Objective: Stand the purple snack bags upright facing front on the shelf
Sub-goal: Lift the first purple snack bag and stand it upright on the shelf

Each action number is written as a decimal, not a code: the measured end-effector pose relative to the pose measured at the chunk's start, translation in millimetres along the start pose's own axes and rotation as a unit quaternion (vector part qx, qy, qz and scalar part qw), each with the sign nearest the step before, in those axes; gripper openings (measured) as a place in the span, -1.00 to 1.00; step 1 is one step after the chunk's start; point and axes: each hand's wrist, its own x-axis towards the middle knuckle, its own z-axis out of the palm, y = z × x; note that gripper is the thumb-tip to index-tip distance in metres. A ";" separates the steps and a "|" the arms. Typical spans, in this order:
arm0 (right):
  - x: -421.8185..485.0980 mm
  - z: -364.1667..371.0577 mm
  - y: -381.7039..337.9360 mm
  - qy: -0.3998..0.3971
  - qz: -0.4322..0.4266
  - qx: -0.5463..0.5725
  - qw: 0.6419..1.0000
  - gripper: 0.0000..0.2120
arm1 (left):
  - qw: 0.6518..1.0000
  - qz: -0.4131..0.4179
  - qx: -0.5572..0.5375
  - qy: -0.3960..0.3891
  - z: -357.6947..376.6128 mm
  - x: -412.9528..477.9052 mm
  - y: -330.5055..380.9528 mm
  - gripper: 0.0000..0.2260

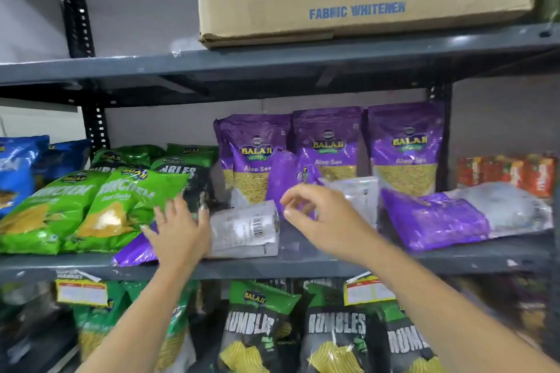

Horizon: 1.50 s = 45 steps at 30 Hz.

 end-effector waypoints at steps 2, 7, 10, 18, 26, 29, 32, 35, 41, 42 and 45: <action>25.3 26.0 5.7 -0.029 0.034 -0.057 0.997 -0.84 | 0.995 0.044 0.028 -0.087 1.9 1.7 -13.0 -0.53; 114.1 69.4 32.1 -0.093 0.074 -0.179 0.977 -0.73 | 0.968 0.178 0.116 -0.129 12.2 -13.6 -43.0 -0.27; 155.3 94.0 48.3 -0.243 0.124 -0.224 0.936 -0.72 | 0.953 0.214 0.128 -0.172 6.4 -10.2 -52.7 -0.02; 150.6 119.6 80.0 -0.244 0.211 -0.149 0.935 -0.61 | 0.917 0.357 0.149 -0.096 -13.2 21.6 -54.9 -0.48; 112.0 115.5 90.5 0.016 0.246 -0.033 0.969 -0.58 | 0.780 0.603 0.163 0.039 -43.1 75.6 -25.2 -0.70; 96.0 128.9 84.9 0.104 0.206 -0.007 0.973 -0.65 | 0.782 0.587 0.151 0.143 -47.0 95.8 -20.4 -0.71; 80.3 140.8 79.9 0.161 0.184 0.063 0.968 -0.72 | 0.834 0.473 0.106 0.263 -36.9 97.1 -22.3 -0.62; 69.8 148.2 77.4 0.221 0.184 0.072 0.955 -0.77 | 0.901 0.340 -0.102 0.250 -16.4 83.2 -13.9 -0.23; 64.6 156.8 72.6 0.267 0.183 0.076 0.943 -0.78 | 0.724 -0.030 -0.682 -0.098 -14.8 70.0 42.0 -0.45; 64.7 156.9 71.9 0.263 0.182 0.066 0.945 -0.78 | 0.717 -0.030 -0.687 -0.116 -18.0 71.7 49.9 -0.41; 64.6 153.3 72.1 0.237 0.172 0.001 0.956 -0.81 | 0.754 -0.013 -0.654 -0.064 -27.7 77.9 68.0 -0.39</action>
